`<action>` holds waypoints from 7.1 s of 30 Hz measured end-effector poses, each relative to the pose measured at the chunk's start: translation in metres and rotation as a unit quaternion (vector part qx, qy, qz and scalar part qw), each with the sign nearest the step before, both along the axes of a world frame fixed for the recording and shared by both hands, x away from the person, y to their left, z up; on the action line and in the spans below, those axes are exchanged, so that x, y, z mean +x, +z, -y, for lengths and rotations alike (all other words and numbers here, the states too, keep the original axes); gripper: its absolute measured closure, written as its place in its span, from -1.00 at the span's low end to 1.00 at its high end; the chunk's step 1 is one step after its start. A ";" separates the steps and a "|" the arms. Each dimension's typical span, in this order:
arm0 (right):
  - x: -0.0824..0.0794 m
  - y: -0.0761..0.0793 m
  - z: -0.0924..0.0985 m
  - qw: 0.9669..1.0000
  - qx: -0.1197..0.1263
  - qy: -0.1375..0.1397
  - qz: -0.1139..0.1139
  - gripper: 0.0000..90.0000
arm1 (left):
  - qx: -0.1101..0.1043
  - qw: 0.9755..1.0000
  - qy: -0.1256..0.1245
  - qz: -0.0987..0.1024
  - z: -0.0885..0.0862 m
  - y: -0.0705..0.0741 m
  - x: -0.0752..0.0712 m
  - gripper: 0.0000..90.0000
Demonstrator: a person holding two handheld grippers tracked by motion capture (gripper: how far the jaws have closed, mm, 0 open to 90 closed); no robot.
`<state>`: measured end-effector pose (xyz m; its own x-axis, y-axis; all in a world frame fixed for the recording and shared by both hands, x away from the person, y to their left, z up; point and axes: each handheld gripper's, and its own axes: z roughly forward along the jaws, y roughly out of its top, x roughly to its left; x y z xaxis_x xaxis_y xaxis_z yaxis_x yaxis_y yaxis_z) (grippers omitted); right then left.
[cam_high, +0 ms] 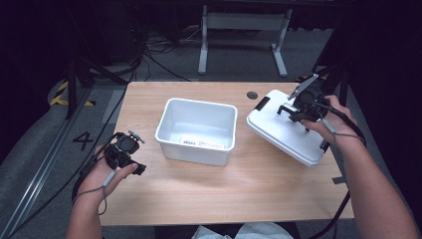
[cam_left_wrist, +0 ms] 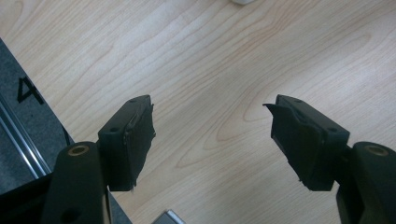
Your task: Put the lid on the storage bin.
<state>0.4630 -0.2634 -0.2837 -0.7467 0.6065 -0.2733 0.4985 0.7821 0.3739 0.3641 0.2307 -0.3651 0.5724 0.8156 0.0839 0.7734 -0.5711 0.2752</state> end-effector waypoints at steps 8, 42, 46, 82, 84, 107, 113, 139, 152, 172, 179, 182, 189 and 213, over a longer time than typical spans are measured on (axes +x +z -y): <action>0.004 0.014 -0.021 1.000 0.007 0.025 0.007 0.87 | -0.001 1.000 -0.001 -0.002 -0.001 0.001 0.000 -0.33; 0.014 0.049 -0.134 0.990 0.024 0.138 0.017 0.87 | -0.006 1.000 -0.003 -0.002 -0.008 0.001 -0.005 -0.32; 0.018 0.048 -0.147 0.988 0.027 0.152 0.014 0.87 | -0.006 1.000 -0.002 -0.002 -0.009 0.000 -0.008 -0.32; 0.024 0.018 -0.241 0.969 0.030 0.244 -0.007 0.87 | -0.013 1.000 0.014 0.001 -0.022 -0.001 -0.015 -0.32; 0.025 0.015 -0.244 0.969 0.028 0.246 -0.010 0.87 | -0.014 1.000 0.013 0.001 -0.022 -0.001 -0.014 -0.32; 0.031 -0.008 -0.256 0.965 0.022 0.260 -0.024 0.86 | -0.014 1.000 0.008 -0.002 -0.020 -0.001 -0.012 -0.33; 0.030 -0.013 -0.262 0.966 0.012 0.257 -0.018 0.87 | -0.013 1.000 0.006 -0.004 -0.018 -0.002 -0.010 -0.33; 0.019 0.017 -0.232 0.969 0.088 0.230 -0.029 0.32 | -0.013 1.000 0.012 -0.005 -0.021 -0.003 -0.010 -0.34; -0.005 0.044 -0.179 0.972 0.118 0.204 -0.014 0.32 | -0.015 1.000 0.009 -0.005 -0.020 -0.002 -0.014 -0.35; -0.020 0.041 -0.083 0.982 0.146 0.121 -0.002 0.31 | -0.019 1.000 0.003 -0.004 -0.016 0.000 -0.006 -0.36; -0.023 0.035 -0.065 0.984 0.148 0.096 0.002 0.31 | -0.020 1.000 0.020 -0.013 -0.020 -0.004 -0.004 -0.35; -0.024 0.030 -0.057 0.986 0.143 0.084 0.000 0.31 | -0.023 0.999 0.020 -0.012 -0.023 -0.003 -0.006 -0.35; -0.027 0.005 -0.037 0.991 0.123 0.052 -0.005 0.26 | -0.026 1.000 0.013 -0.011 -0.023 -0.005 -0.009 -0.35; -0.022 -0.093 0.002 0.990 0.134 -0.010 -0.050 0.27 | -0.014 0.999 0.016 -0.033 -0.018 -0.018 -0.005 -0.36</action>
<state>0.4413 -0.2657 -0.3771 -0.7493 0.6618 -0.0254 0.5579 0.6513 0.5144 0.3594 0.2489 -0.3833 0.5490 0.8355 0.0234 0.8085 -0.5379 0.2389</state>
